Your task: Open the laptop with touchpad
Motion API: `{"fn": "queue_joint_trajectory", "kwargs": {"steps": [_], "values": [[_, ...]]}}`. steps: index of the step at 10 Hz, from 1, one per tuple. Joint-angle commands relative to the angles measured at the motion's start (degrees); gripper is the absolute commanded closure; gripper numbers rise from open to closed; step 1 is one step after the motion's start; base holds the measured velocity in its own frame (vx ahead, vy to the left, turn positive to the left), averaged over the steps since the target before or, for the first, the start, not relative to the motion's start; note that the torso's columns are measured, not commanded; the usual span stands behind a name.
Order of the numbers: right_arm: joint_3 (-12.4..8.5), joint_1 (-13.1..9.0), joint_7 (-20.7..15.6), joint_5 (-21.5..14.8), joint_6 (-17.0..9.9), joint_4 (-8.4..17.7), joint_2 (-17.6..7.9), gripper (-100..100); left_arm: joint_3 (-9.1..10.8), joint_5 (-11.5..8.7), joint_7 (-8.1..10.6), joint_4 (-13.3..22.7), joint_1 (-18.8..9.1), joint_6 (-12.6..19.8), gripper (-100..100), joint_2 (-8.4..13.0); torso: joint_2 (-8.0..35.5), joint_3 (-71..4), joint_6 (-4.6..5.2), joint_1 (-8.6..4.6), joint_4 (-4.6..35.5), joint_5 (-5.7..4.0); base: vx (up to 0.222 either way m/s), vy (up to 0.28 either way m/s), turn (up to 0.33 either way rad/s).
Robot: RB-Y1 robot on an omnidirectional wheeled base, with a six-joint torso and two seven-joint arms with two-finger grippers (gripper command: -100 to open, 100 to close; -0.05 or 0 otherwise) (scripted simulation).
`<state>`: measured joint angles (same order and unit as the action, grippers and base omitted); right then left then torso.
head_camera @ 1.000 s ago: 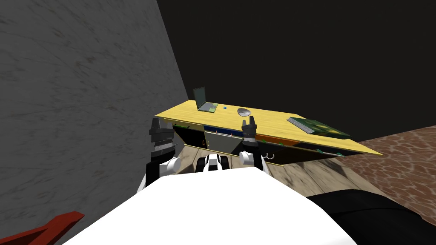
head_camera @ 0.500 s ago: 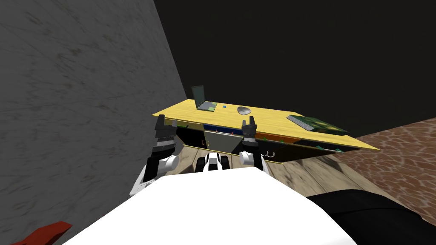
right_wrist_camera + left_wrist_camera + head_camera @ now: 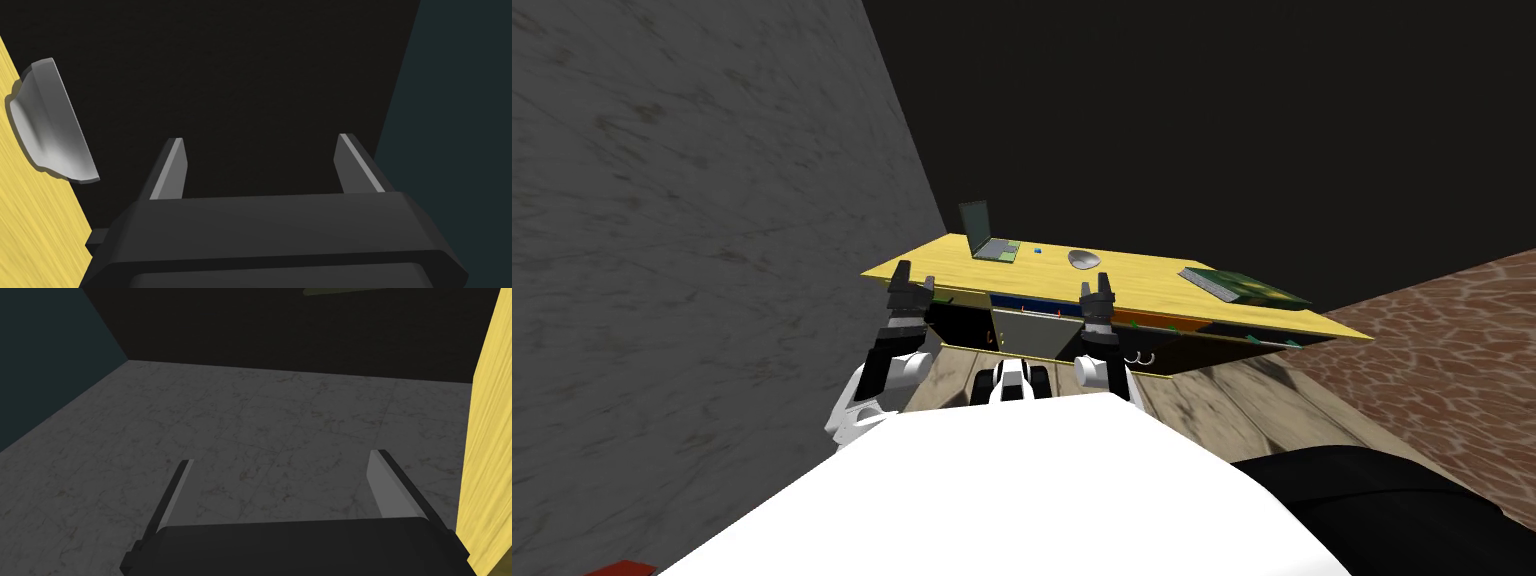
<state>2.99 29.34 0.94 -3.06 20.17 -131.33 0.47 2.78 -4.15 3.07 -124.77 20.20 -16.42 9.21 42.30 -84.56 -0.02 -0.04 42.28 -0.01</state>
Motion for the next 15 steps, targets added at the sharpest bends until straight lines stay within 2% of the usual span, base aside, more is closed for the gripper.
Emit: {"fn": "queue_joint_trajectory", "kwargs": {"steps": [1, 2, 4, 5, 6, 7, 8, 9, 11, 12, 13, 14, 15], "values": [[0.0, 0.0, 0.0, 0.0, 0.0, 0.0, 0.0, 0, 0.94, 0.9, 2.32, 0.8, -4.2, 4.4, -100, 0.8, 0.0, 0.0, 0.03, -0.01, 0.0, -0.01, 0.010, 0.040, -0.132], [0.0, 0.0, 0.0, 0.0, 0.0, 0.0, 0.0, 0, 0.94, 0.9, 2.32, 0.8, -4.2, 5.1, -100, 0.8, 0.0, 0.0, 0.04, 0.03, 0.0, 0.00, 0.005, 0.038, -0.039], [0.0, 0.0, 0.0, 0.0, 0.0, 0.0, 0.0, 0, 1.81, 1.8, 4.58, 1.7, -8.3, 8.8, -100, 1.2, 0.0, 0.0, 0.03, 0.04, 0.0, 0.01, 0.007, 0.042, -0.086], [0.0, 0.0, 0.0, 0.0, 0.0, 0.0, 0.0, 0, 1.81, 1.8, 4.58, 1.7, -8.4, 9.7, -100, 1.2, 0.0, 0.0, 0.03, 0.07, 0.0, 0.02, 0.009, 0.041, -0.052], [0.0, 0.0, 0.0, 0.0, 0.0, 0.0, 0.0, 0, 2.26, 2.3, 5.76, 2.2, -10.7, 11.8, -100, 1.4, 0.0, 0.0, 0.00, 0.04, 0.0, 0.01, 0.016, 0.043, -0.076], [0.0, 0.0, 0.0, 0.0, 0.0, 0.0, 0.0, 0, 2.26, 2.3, 5.76, 2.2, -10.7, 12.2, -100, 1.4, 0.0, 0.0, 0.03, 0.04, 0.0, 0.01, 0.013, 0.035, -0.037], [0.0, 0.0, 0.0, 0.0, 0.0, 0.0, 0.0, 0, 2.73, 2.8, 6.97, 2.7, -12.9, 14.2, -100, 1.5, 0.0, 0.0, 0.01, 0.01, 0.0, 0.00, 0.008, 0.034, -0.065], [0.0, 0.0, 0.0, 0.0, 0.0, 0.0, 0.0, 0, 2.73, 2.8, 6.97, 2.7, -12.9, 14.6, -100, 1.5, 0.0, 0.0, 0.03, 0.01, 0.0, 0.00, 0.002, 0.031, -0.059], [0.0, 0.0, 0.0, 0.0, 0.0, 0.0, 0.0, 0, 3.67, 3.8, 9.43, 3.8, -17.0, 18.4, -100, 1.5, 0.0, 0.0, 0.03, 0.06, 0.0, 0.01, 0.008, 0.053, -0.108], [0.0, 0.0, 0.0, 0.0, 0.0, 0.0, 0.0, 0, 3.67, 3.8, 9.43, 3.8, -17.5, 19.7, -100, 1.5, 0.0, 0.0, 0.02, 0.12, 0.0, 0.03, 0.005, 0.048, -0.050], [0.0, 0.0, 0.0, 0.0, 0.0, 0.0, 0.0, 0, 4.14, 4.4, 10.68, 4.4, -19.8, 21.5, -100, 1.4, 0.0, 0.0, 0.00, 0.05, 0.0, 0.02, 0.010, 0.043, -0.079], [0.0, 0.0, 0.0, 0.0, 0.0, 0.0, 0.0, 0, 4.14, 4.4, 10.68, 4.4, -19.9, 22.2, -100, 1.4, 0.0, 0.0, 0.03, 0.01, 0.0, 0.00, 0.008, 0.035, -0.042], [0.0, 0.0, 0.0, 0.0, 0.0, 0.0, 0.0, 0, 4.62, 4.9, 11.93, 5.1, -22.2, 24.6, -100, 1.3, 0.0, 0.0, 0.01, -0.01, 0.0, 0.00, 0.005, 0.031, -0.076]]}}
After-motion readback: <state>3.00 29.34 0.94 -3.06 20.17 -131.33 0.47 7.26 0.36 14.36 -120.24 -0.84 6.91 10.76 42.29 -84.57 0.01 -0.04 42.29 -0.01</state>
